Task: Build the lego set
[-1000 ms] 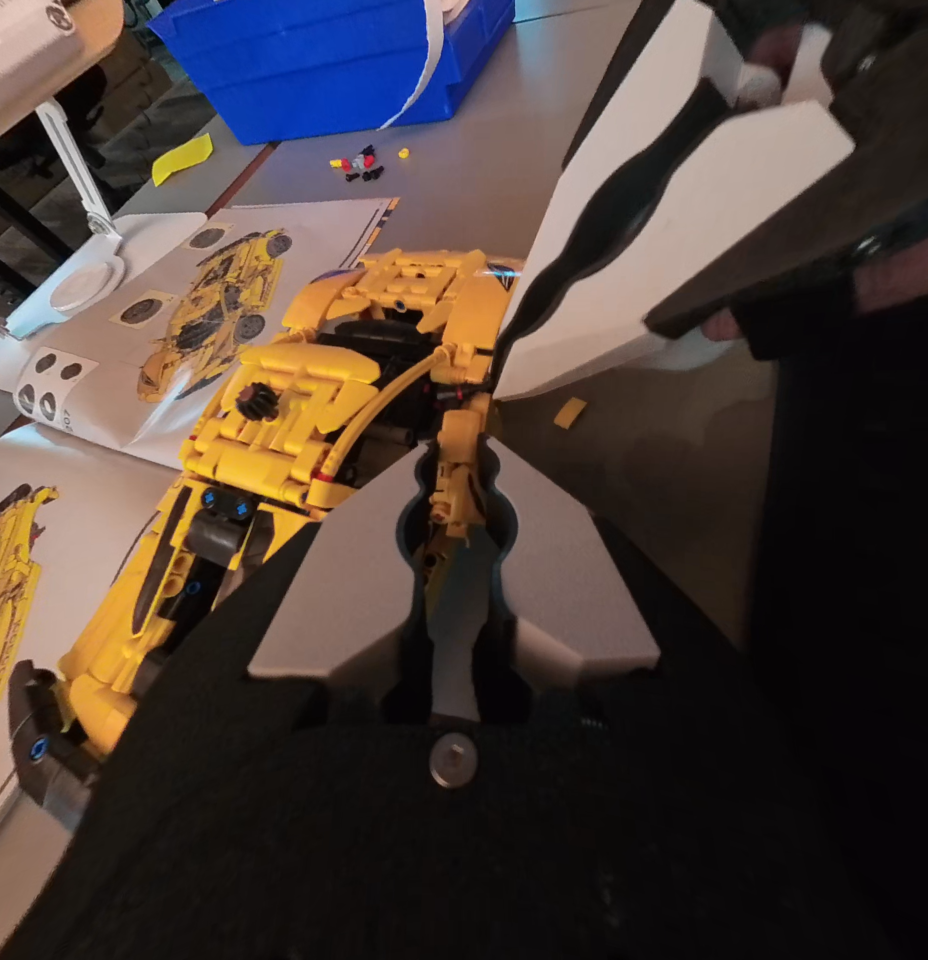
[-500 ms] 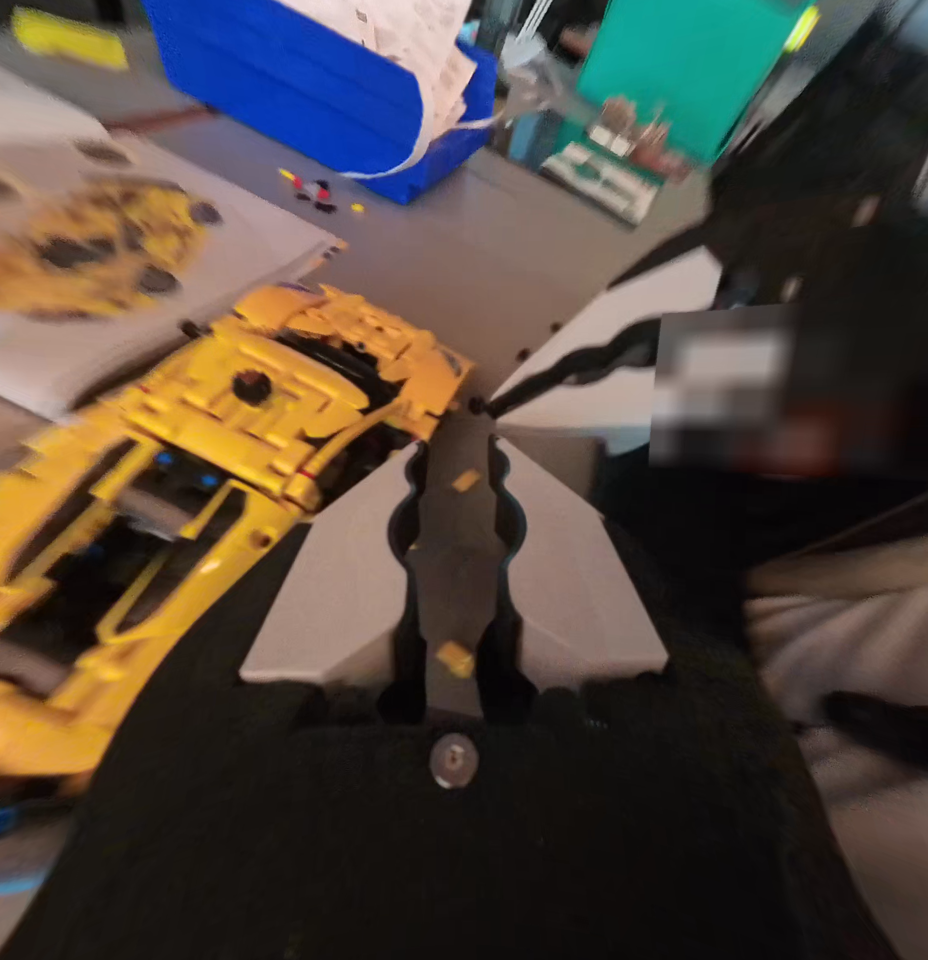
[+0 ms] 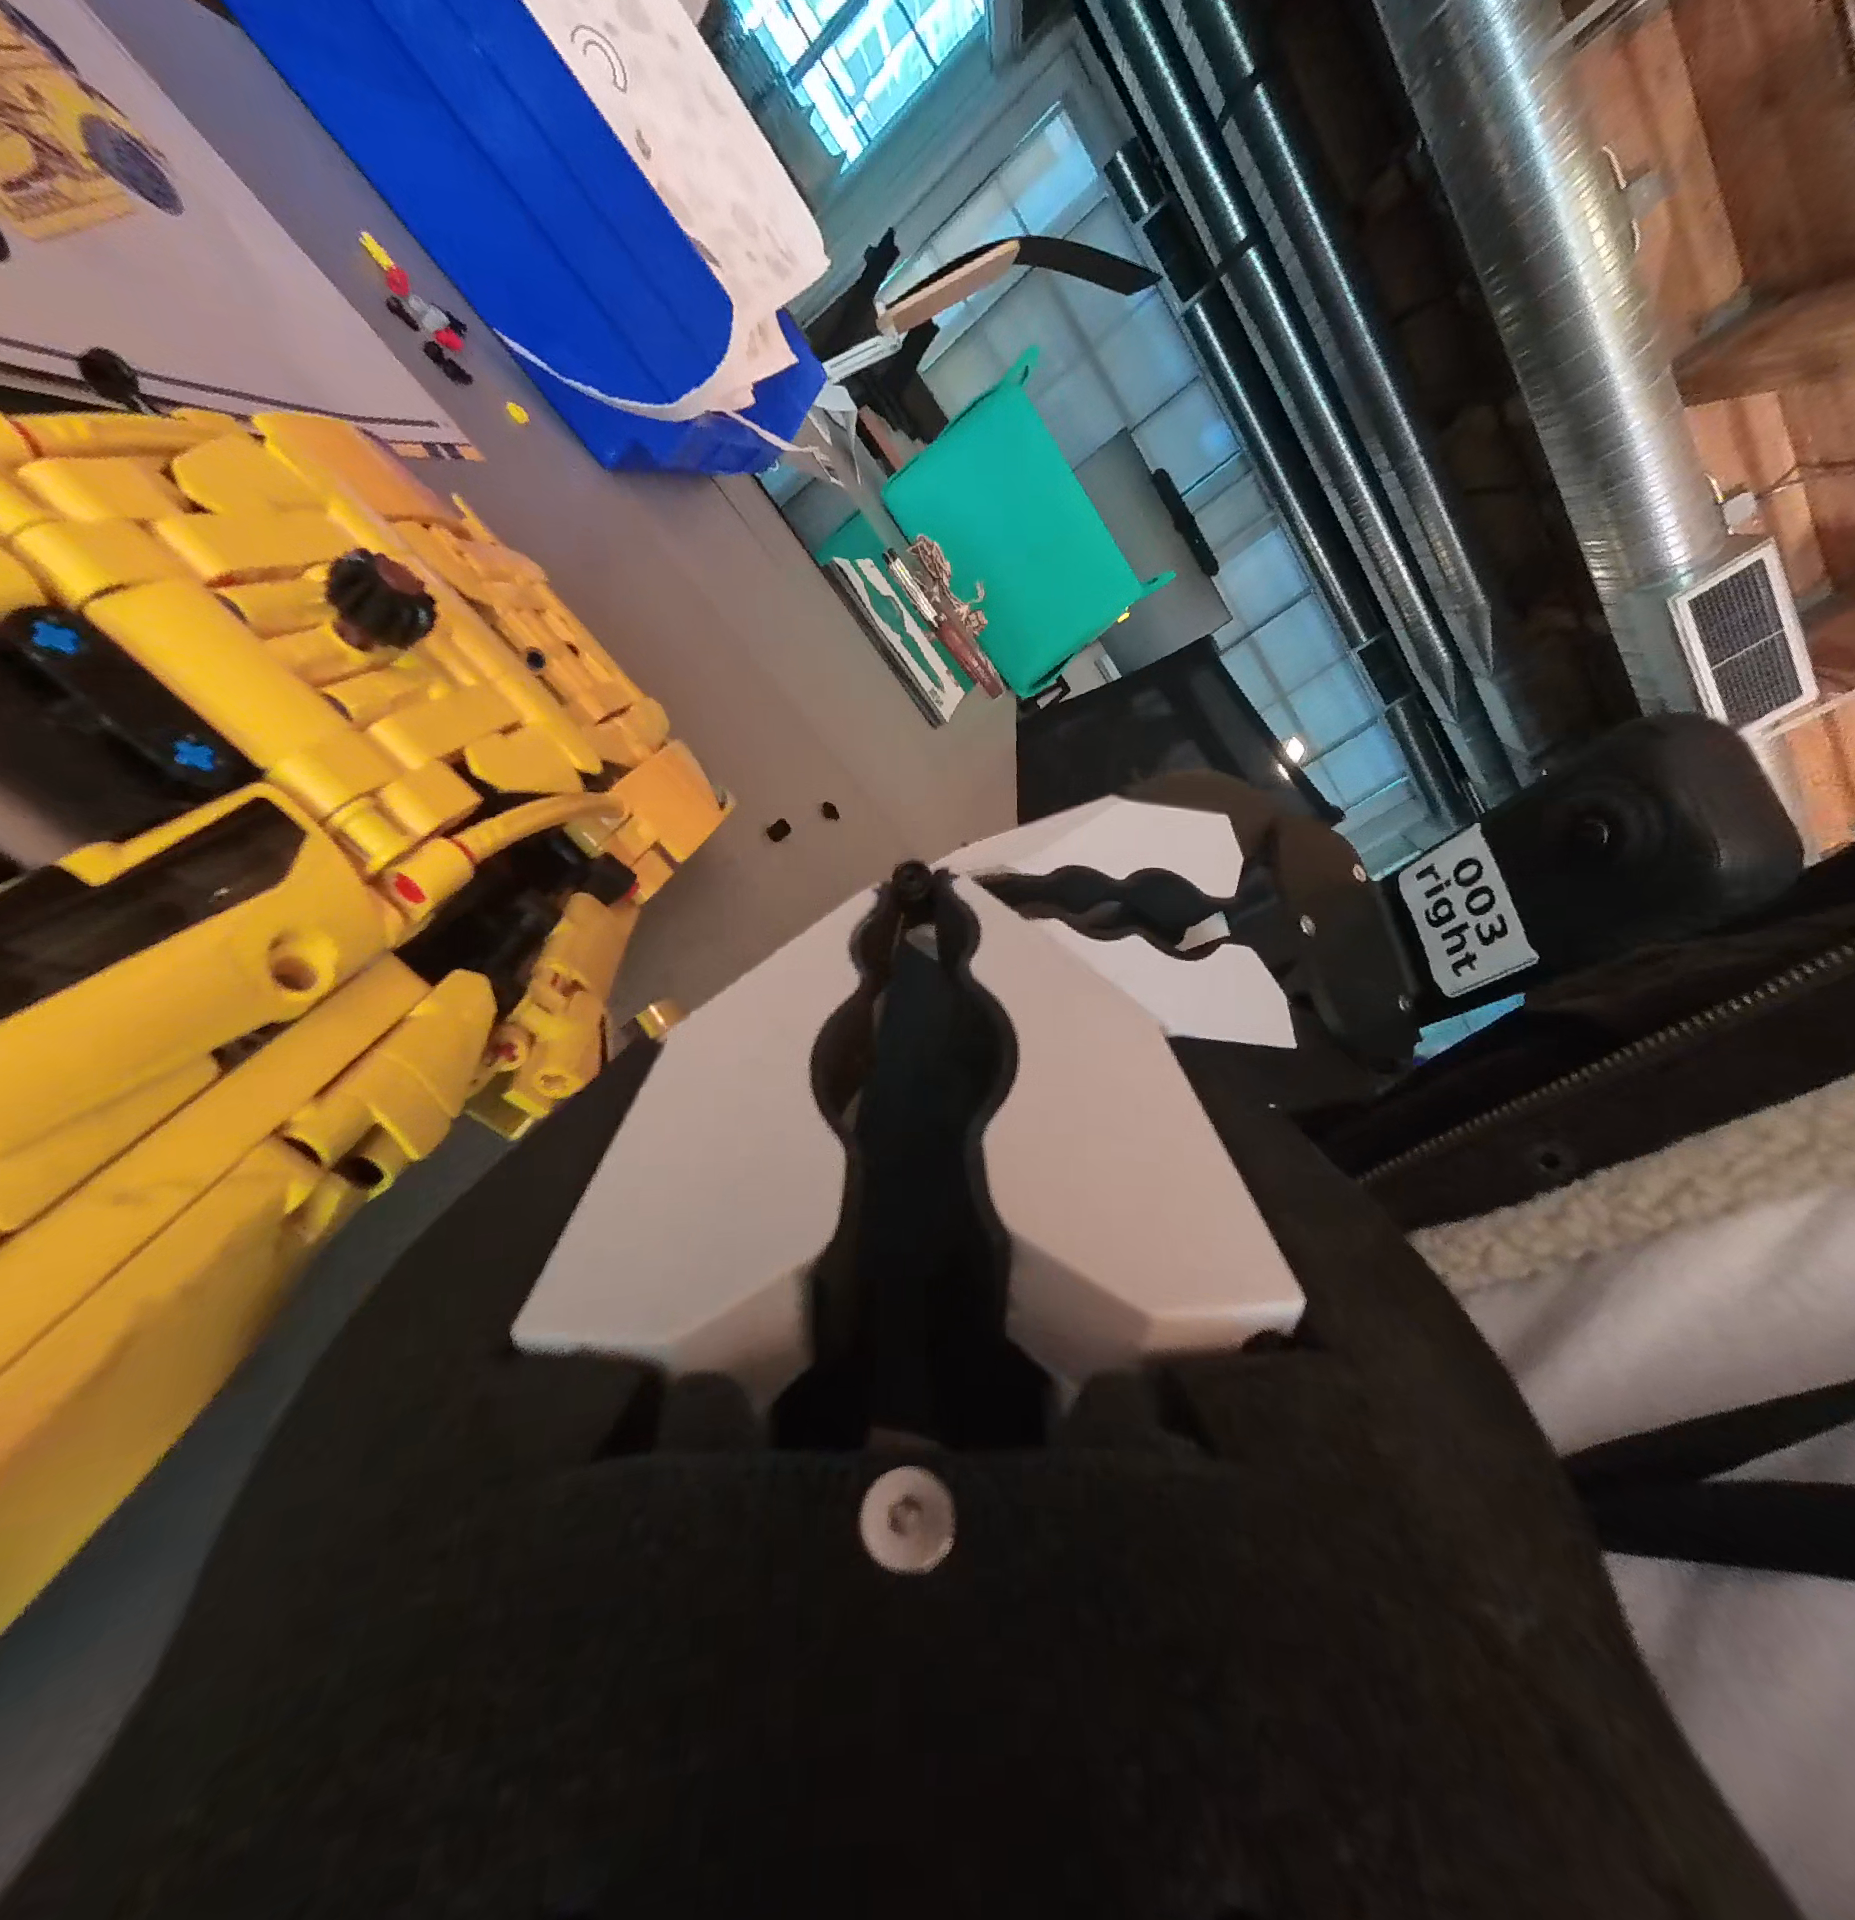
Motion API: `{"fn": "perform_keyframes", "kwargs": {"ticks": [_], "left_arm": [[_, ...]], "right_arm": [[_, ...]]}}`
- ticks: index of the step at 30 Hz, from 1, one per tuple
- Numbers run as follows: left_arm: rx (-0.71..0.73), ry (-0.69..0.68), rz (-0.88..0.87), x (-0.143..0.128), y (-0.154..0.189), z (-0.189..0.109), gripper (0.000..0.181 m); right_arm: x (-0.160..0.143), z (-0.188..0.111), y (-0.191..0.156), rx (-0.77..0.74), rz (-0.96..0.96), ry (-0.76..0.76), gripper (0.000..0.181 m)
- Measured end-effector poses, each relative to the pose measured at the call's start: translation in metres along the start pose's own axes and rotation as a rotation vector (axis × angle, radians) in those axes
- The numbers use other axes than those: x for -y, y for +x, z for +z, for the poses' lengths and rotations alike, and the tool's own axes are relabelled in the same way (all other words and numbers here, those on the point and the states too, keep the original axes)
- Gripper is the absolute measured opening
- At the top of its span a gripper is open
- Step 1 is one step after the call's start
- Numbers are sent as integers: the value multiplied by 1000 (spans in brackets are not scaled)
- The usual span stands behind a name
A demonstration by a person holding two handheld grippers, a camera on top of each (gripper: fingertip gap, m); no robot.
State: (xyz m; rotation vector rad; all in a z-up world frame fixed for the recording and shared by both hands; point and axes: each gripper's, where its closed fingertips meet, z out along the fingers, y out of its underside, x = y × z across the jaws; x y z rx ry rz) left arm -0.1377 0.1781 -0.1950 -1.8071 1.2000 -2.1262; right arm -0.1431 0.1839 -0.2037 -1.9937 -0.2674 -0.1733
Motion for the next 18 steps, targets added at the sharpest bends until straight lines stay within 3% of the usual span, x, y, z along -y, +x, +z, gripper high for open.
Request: {"fn": "perform_keyframes", "kwargs": {"ticks": [4,5,9,12,18], "left_arm": [[-32,-15,5,-3,1,-2,6],[-47,-5,6,-1,0,-4,5],[-62,6,27,3,-7,-13,5],[-138,36,-7,7,3,-16,6],[-183,45,-19,5,8,-18,6]], "right_arm": [[-3,-1,-4,61,87,-9,6],[-7,-2,-7,116,122,-23,14],[-50,-6,1,344,254,-175,25],[-81,-3,8,434,234,-292,28],[-101,11,7,441,113,-358,20]]}}
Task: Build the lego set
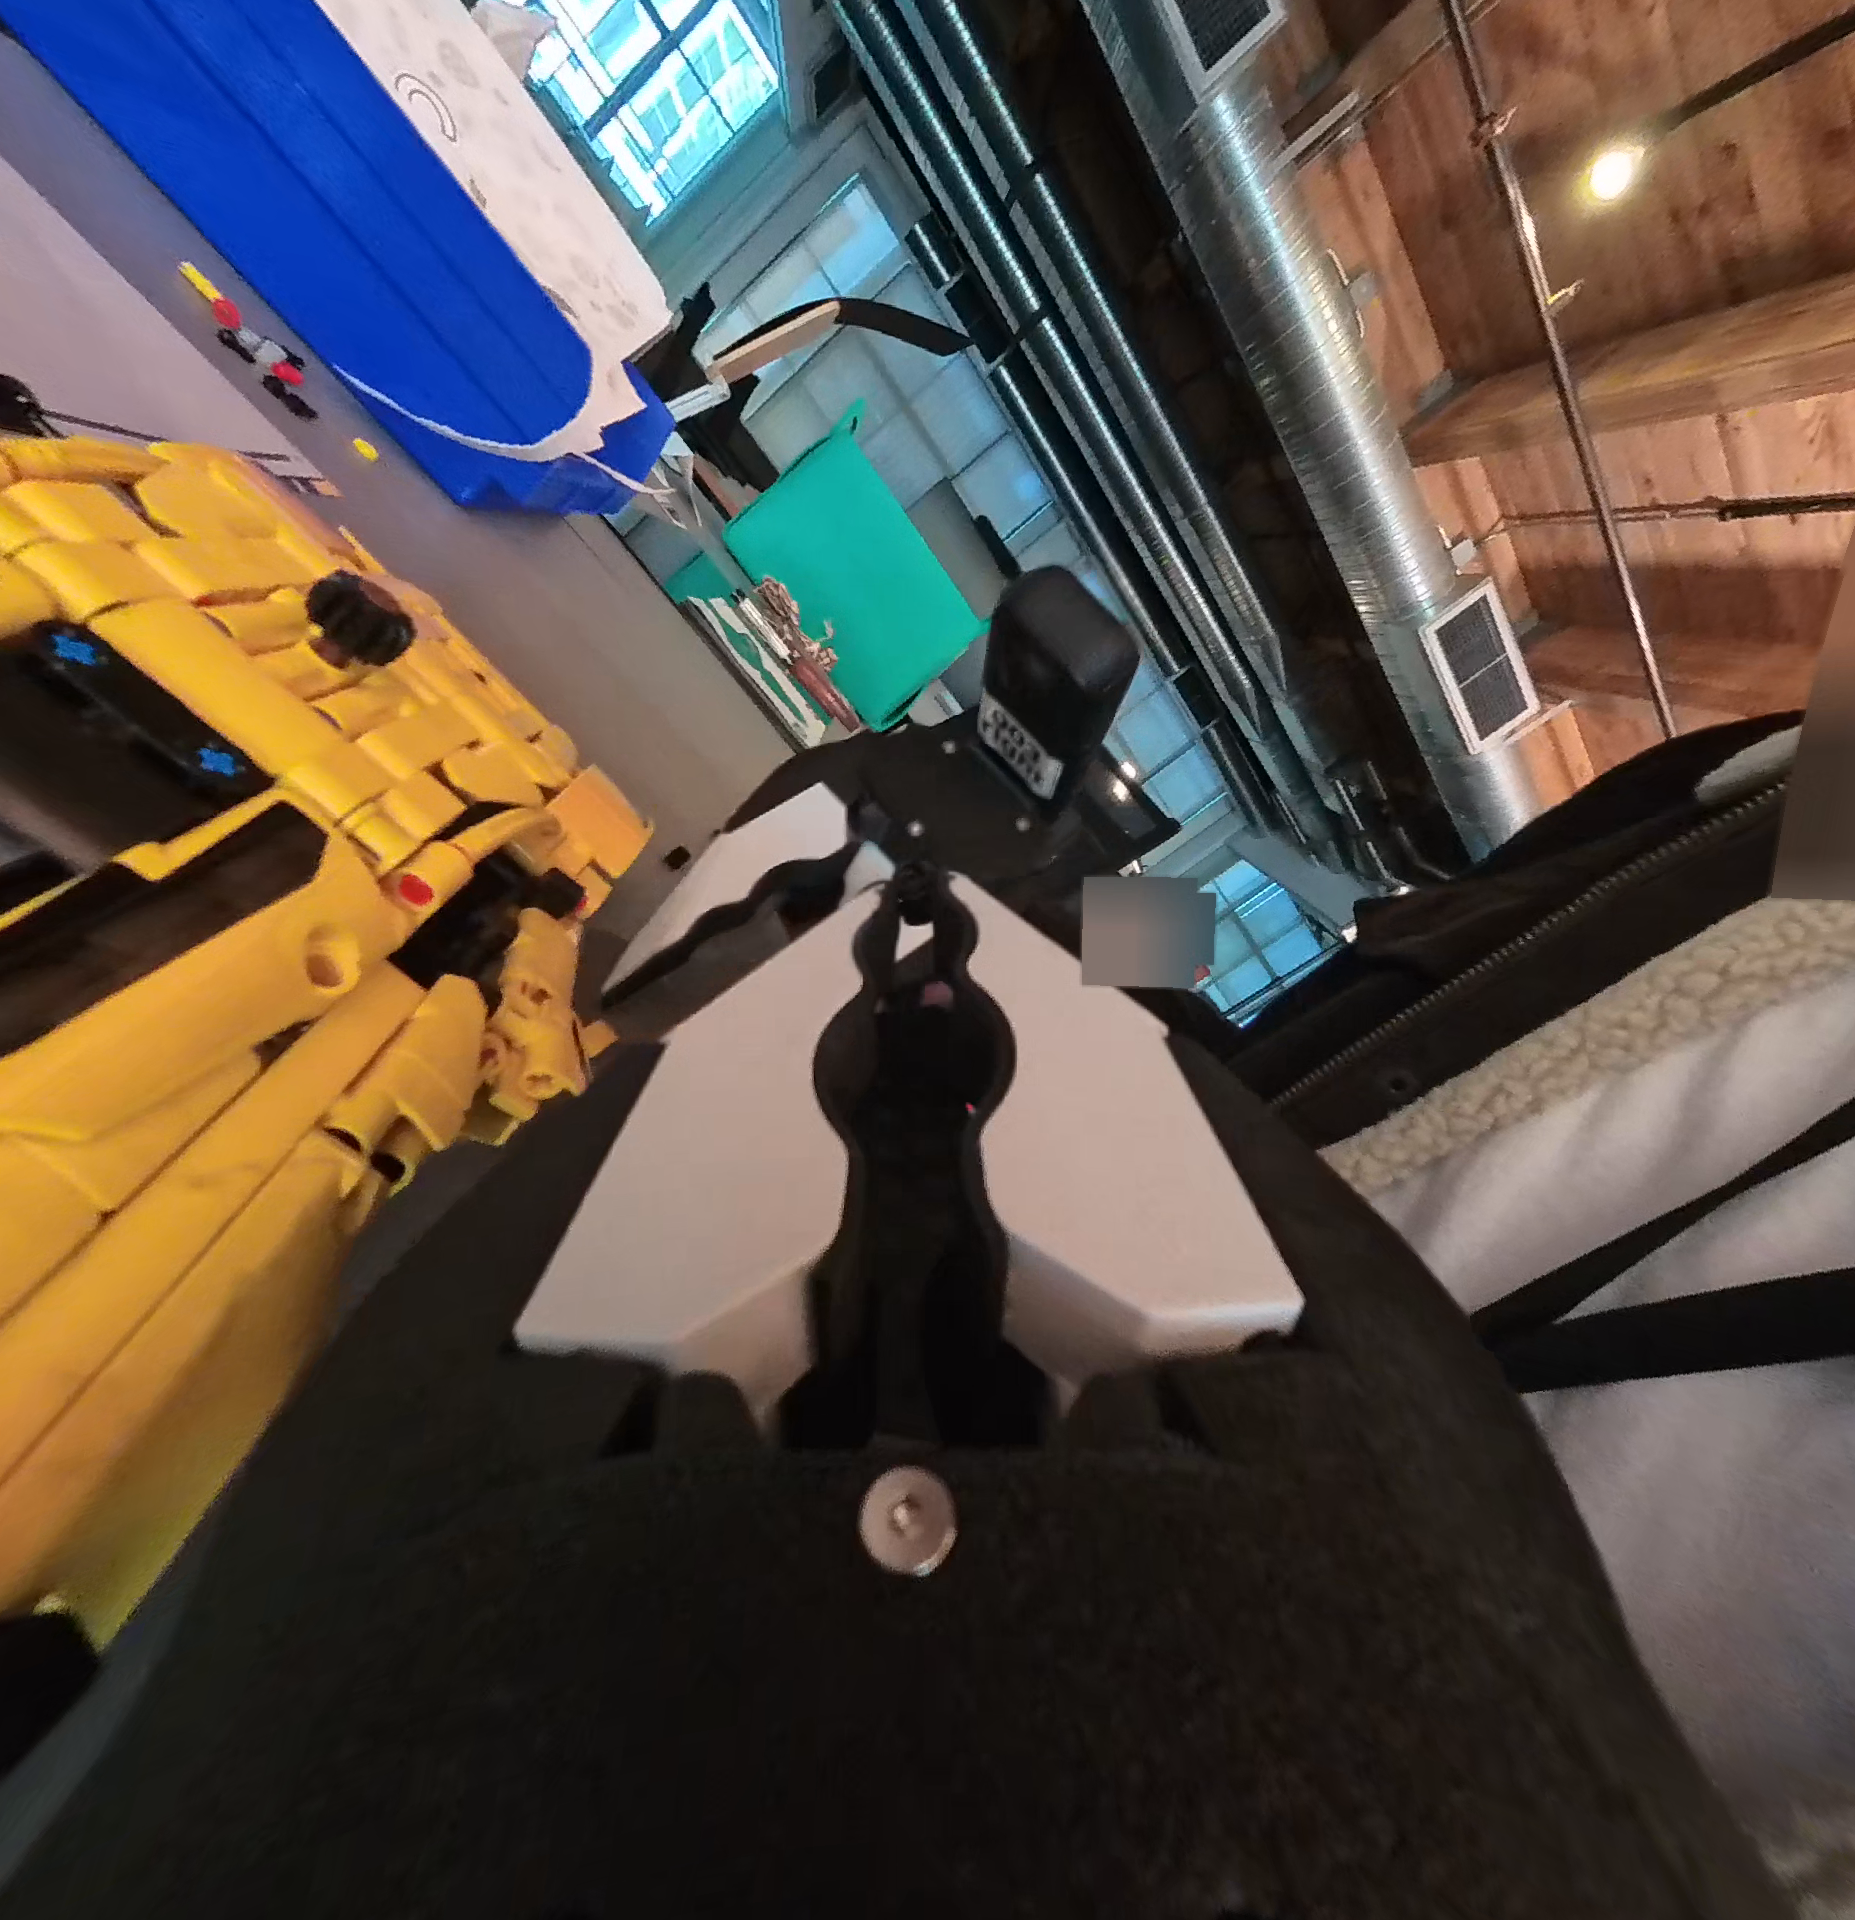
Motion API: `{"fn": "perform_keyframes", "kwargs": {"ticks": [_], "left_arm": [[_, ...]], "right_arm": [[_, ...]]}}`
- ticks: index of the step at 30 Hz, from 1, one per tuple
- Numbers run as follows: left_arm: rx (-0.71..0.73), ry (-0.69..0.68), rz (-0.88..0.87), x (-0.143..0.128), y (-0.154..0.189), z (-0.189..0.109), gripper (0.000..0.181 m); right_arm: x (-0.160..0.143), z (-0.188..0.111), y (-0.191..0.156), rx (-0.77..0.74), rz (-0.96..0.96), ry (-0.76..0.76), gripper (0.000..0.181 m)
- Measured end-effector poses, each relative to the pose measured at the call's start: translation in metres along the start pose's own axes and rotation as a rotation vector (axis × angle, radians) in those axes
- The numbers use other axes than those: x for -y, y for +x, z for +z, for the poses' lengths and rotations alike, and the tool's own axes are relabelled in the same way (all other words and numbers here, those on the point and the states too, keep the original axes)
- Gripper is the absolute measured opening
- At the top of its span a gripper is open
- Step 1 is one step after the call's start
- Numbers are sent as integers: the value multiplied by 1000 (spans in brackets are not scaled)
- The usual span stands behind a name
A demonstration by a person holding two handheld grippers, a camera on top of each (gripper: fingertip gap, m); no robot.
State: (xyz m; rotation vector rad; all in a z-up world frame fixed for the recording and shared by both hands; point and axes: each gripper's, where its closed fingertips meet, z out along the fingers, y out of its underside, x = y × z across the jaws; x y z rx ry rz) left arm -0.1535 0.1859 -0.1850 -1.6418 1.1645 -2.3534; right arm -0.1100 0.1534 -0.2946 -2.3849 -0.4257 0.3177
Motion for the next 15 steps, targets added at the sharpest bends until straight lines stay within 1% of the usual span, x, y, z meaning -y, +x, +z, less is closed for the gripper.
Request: {"fn": "perform_keyframes", "kwargs": {"ticks": [2,4,6,7,8,9,11,12,15], "left_arm": [[-7,-1,-3,-1,0,0,6],[-11,-3,4,-1,1,1,6],[-13,-6,8,-2,1,1,6],[-18,-2,9,-2,2,1,8],[-22,2,12,-1,2,1,6],[-30,8,17,0,4,0,6],[-43,12,28,0,7,0,5],[-45,9,36,-1,7,0,5],[-53,21,56,1,10,1,5]], "right_arm": [[-2,6,4,-39,-48,-30,15],[1,9,5,-61,-83,-18,8],[2,10,4,-42,-51,-26,8],[5,8,-1,12,-5,-20,8],[17,4,-10,90,78,37,8],[36,-4,-21,210,185,127,8],[77,-31,-38,465,397,325,7],[88,-40,-42,535,452,373,7],[97,-41,-50,563,465,371,8]]}}
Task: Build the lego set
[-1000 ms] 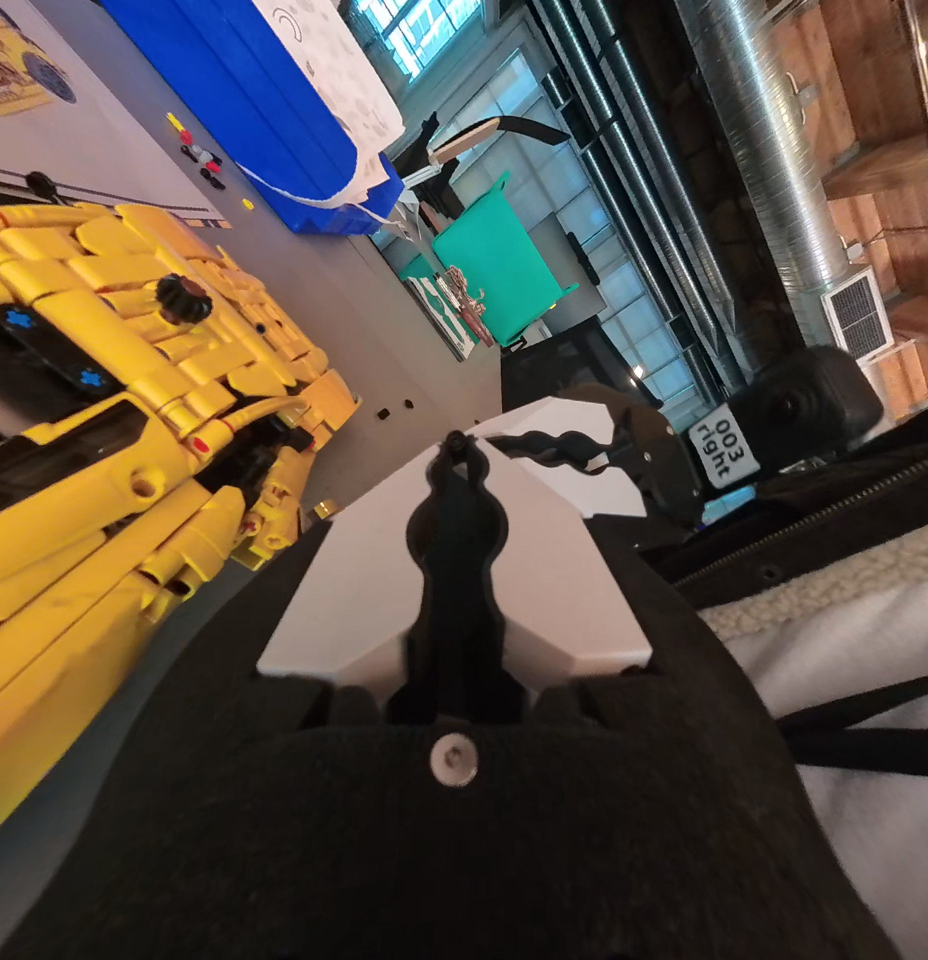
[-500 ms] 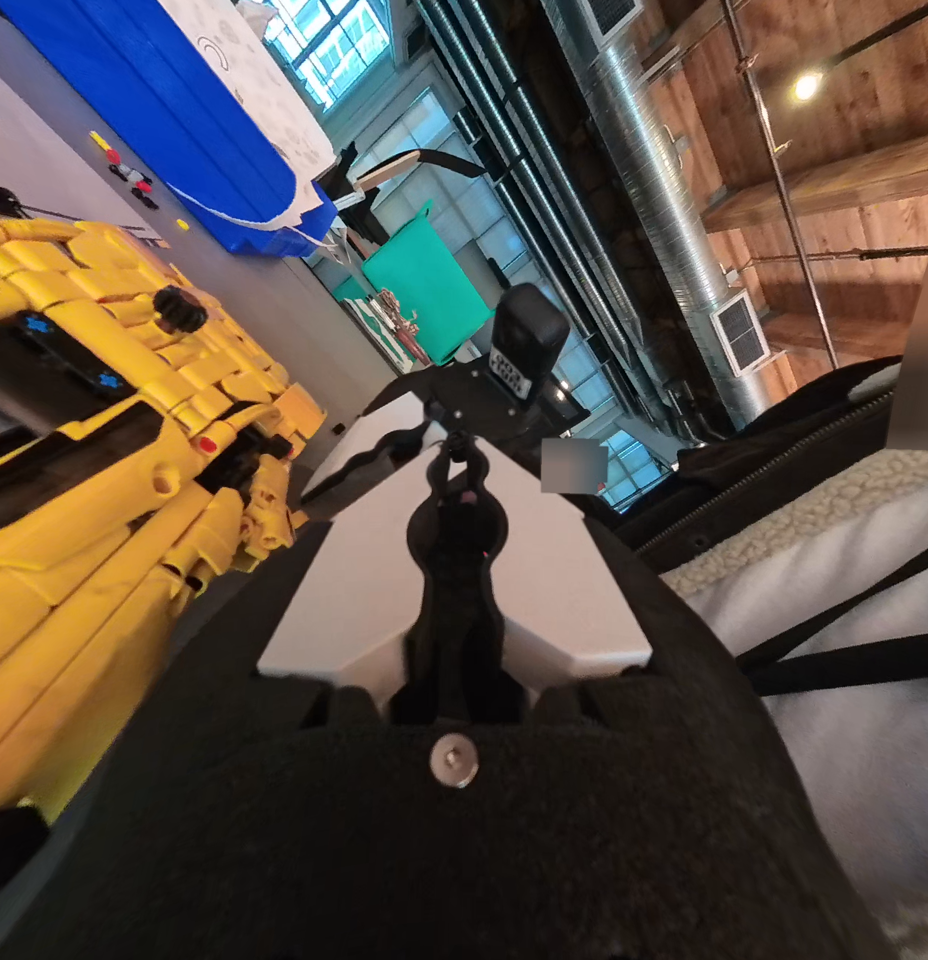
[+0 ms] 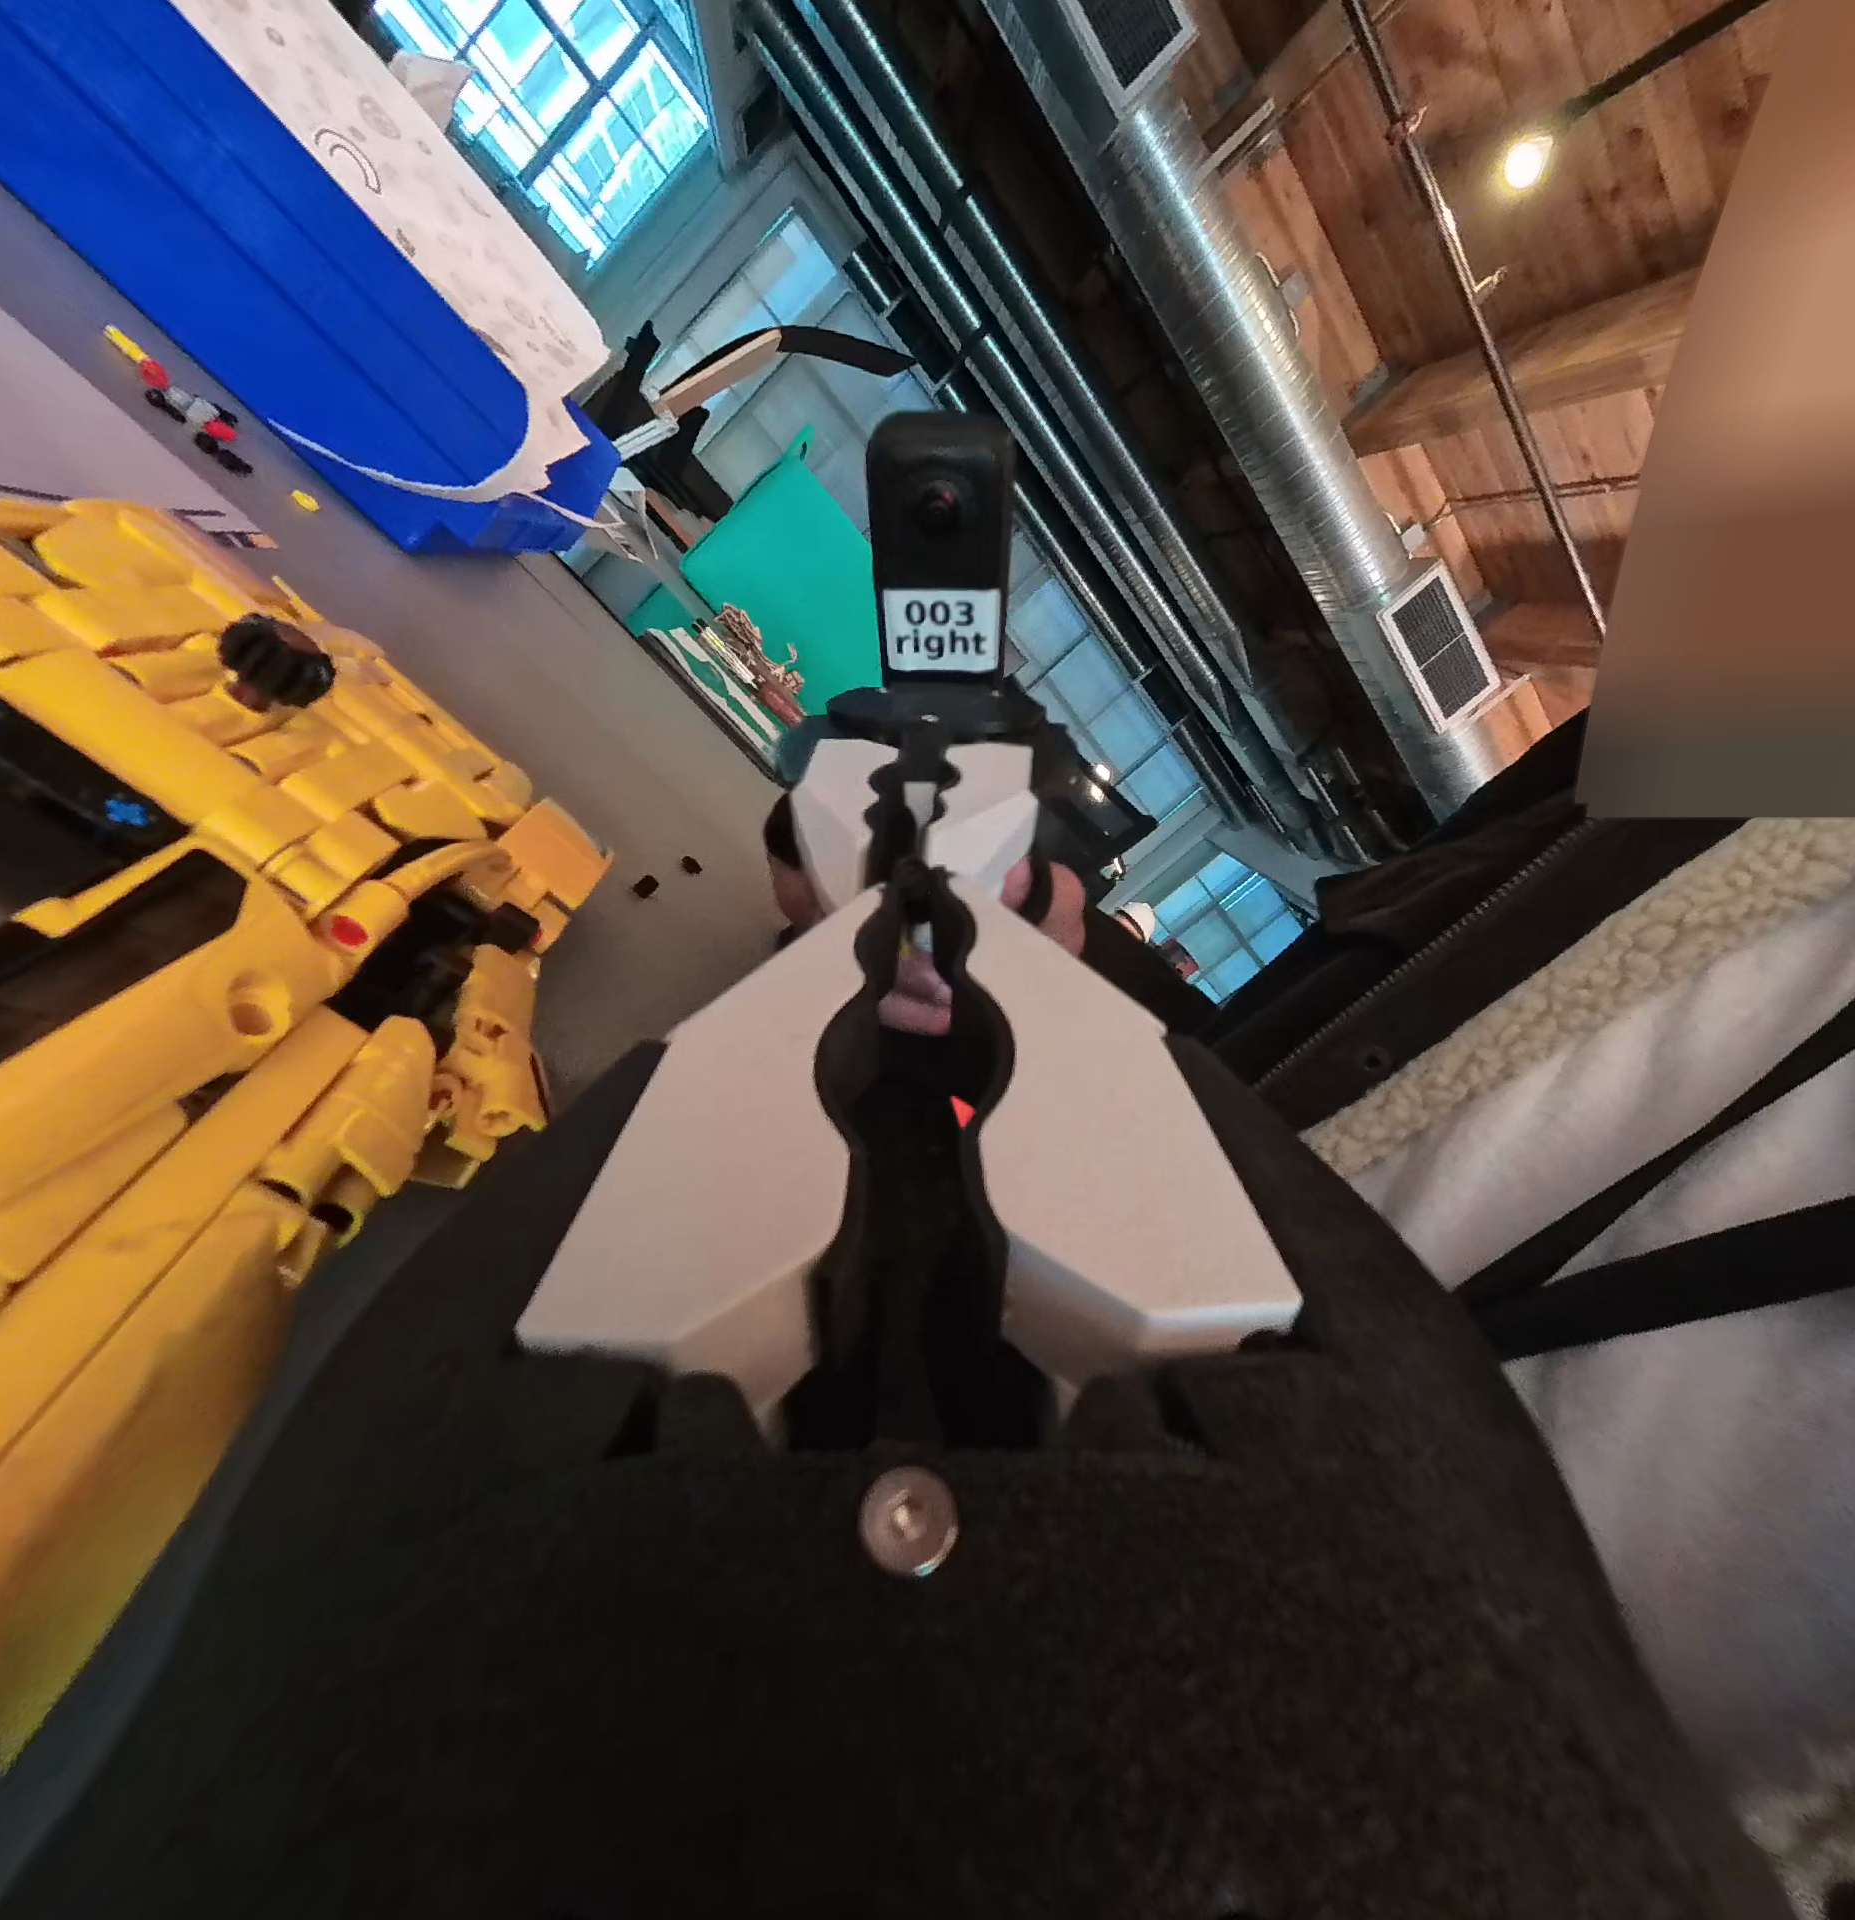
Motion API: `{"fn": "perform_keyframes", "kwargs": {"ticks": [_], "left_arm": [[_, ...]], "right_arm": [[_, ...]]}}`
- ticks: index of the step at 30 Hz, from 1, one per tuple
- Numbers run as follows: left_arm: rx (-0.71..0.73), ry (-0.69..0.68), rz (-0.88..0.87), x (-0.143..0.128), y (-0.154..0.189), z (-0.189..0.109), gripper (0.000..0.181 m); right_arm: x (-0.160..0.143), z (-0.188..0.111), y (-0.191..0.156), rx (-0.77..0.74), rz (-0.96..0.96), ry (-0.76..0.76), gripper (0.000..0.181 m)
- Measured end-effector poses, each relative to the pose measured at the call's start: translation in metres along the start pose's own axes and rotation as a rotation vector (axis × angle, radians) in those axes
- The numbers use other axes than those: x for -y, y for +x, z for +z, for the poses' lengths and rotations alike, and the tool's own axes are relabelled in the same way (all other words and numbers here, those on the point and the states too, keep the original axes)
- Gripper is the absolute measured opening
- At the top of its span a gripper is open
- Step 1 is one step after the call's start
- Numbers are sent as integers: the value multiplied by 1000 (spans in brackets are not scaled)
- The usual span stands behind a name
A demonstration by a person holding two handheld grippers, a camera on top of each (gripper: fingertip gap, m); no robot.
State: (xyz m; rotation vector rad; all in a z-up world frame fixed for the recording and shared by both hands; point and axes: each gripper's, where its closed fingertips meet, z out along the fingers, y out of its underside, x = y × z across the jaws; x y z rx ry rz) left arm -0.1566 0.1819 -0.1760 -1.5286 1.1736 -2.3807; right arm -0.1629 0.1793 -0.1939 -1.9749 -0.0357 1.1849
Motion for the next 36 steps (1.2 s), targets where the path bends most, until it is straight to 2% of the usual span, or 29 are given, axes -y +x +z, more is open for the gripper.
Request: {"fn": "perform_keyframes", "kwargs": {"ticks": [7,15,22,28,32,36], "left_arm": [[-26,9,-6,2,3,-2,5],[-44,-18,-25,-3,4,1,4],[-67,21,-68,0,5,2,2],[-11,148,-110,13,-6,2,1],[64,206,10,21,-4,3,0],[121,208,123,22,-2,3,1]], "right_arm": [[11,-5,-7,110,112,78,7],[4,-3,-10,111,98,1,8],[3,-1,-12,137,132,-43,8],[16,1,-5,153,252,101,7],[25,0,-6,220,390,208,7],[26,1,-9,265,443,238,7]]}}
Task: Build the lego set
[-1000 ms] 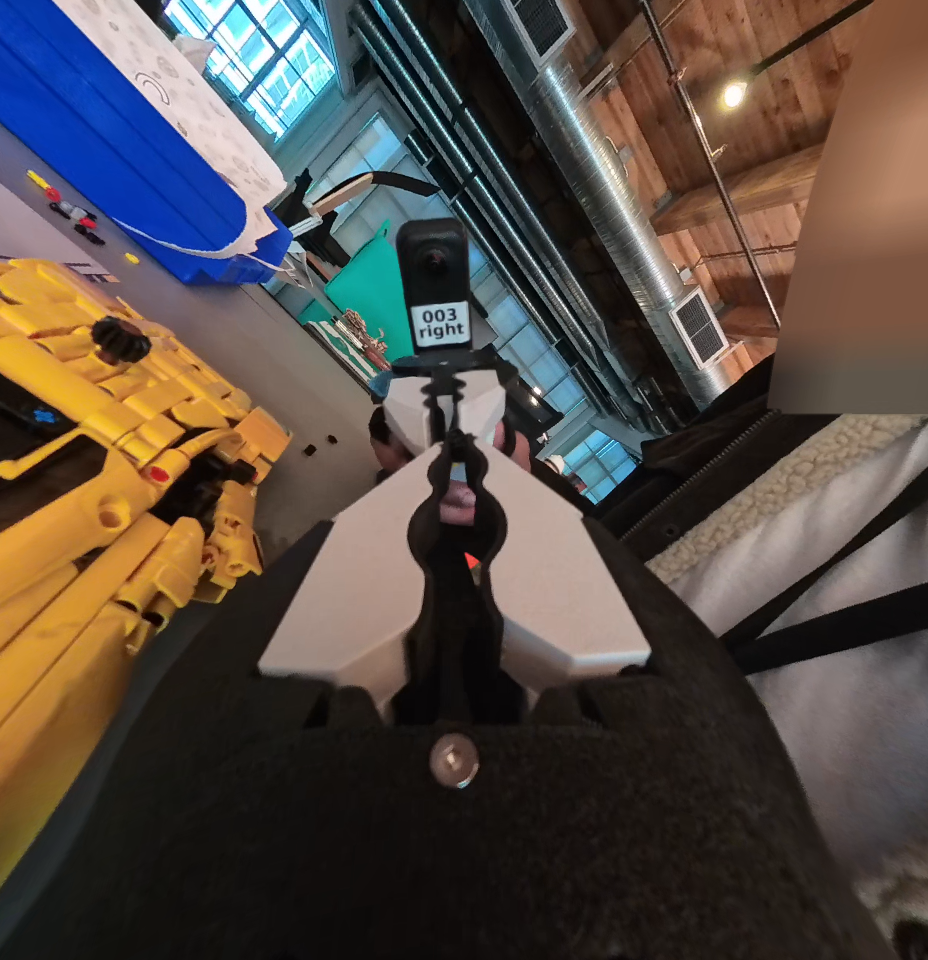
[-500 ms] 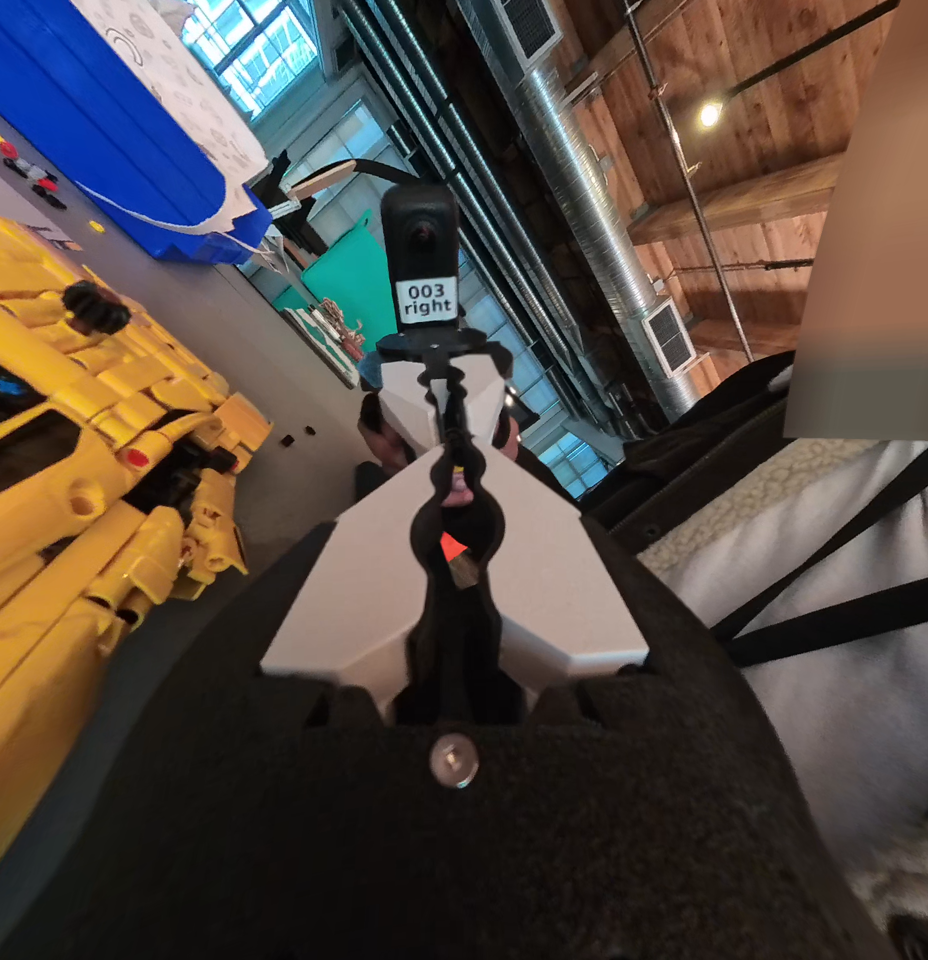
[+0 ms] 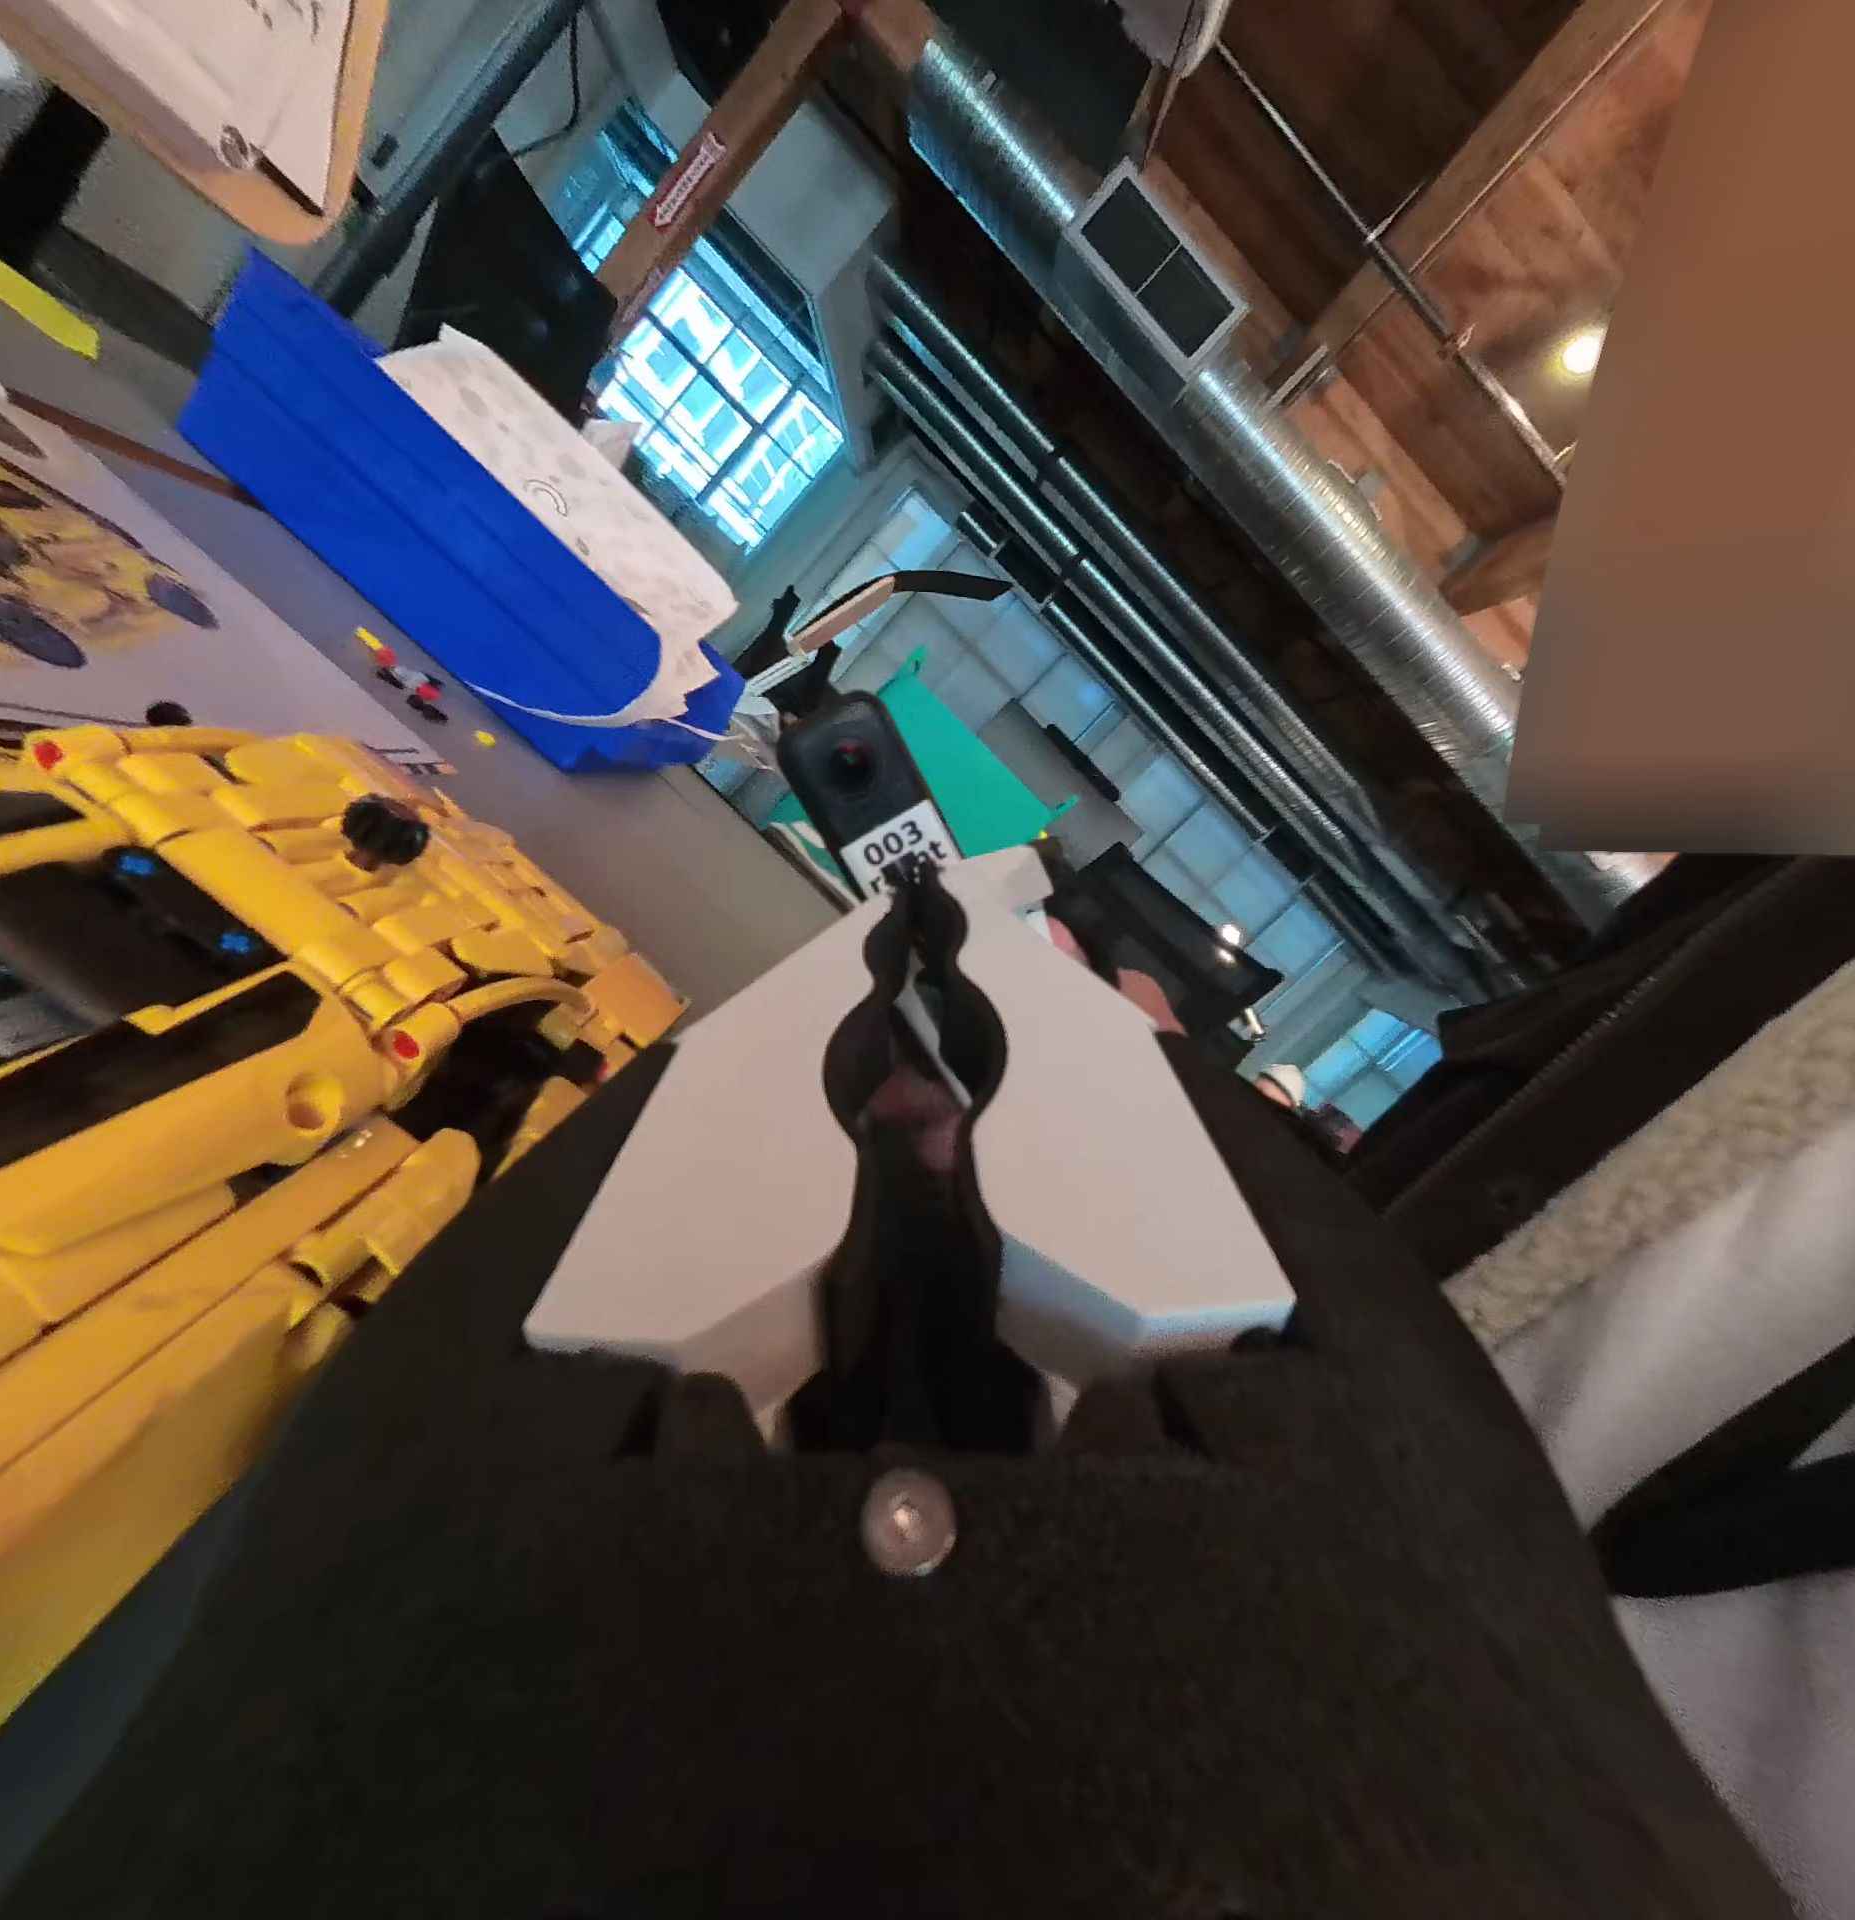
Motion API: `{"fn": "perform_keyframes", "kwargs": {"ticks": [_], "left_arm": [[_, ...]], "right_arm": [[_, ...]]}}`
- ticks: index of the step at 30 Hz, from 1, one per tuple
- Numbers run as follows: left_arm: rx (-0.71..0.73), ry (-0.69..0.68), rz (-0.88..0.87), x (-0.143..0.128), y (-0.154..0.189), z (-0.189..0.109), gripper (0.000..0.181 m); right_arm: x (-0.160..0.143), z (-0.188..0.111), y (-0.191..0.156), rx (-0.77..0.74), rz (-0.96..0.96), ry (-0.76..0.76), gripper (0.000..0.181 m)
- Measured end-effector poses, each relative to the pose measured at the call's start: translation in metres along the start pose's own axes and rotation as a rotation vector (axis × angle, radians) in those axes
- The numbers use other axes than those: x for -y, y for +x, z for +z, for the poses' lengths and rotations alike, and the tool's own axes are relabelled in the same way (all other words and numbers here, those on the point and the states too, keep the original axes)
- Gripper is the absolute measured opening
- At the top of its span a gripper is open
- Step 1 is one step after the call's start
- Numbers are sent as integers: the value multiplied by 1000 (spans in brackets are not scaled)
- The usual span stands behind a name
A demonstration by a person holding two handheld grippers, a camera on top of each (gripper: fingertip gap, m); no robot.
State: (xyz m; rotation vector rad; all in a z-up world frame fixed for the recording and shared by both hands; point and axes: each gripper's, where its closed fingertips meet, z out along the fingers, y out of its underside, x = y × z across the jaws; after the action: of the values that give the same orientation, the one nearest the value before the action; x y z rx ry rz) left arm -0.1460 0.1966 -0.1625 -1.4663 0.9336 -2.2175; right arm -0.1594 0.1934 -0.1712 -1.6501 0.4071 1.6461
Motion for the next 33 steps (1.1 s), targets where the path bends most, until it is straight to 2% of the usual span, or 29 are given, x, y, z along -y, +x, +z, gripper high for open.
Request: {"fn": "perform_keyframes", "kwargs": {"ticks": [11,20,26,29,33], "left_arm": [[99,-44,9,-9,-15,2,1],[41,-49,-75,-8,-11,2,3],[39,-58,-138,-12,-15,2,2],[69,-73,-116,-16,-18,2,2],[79,-82,-118,-17,-20,3,3]], "right_arm": [[2,-4,18,-291,-214,-46,7],[0,-5,15,-171,-131,4,7],[-1,-7,20,-224,-174,-18,7],[-3,-7,25,-283,-218,-46,7],[-3,-7,26,-272,-197,-55,7]]}}
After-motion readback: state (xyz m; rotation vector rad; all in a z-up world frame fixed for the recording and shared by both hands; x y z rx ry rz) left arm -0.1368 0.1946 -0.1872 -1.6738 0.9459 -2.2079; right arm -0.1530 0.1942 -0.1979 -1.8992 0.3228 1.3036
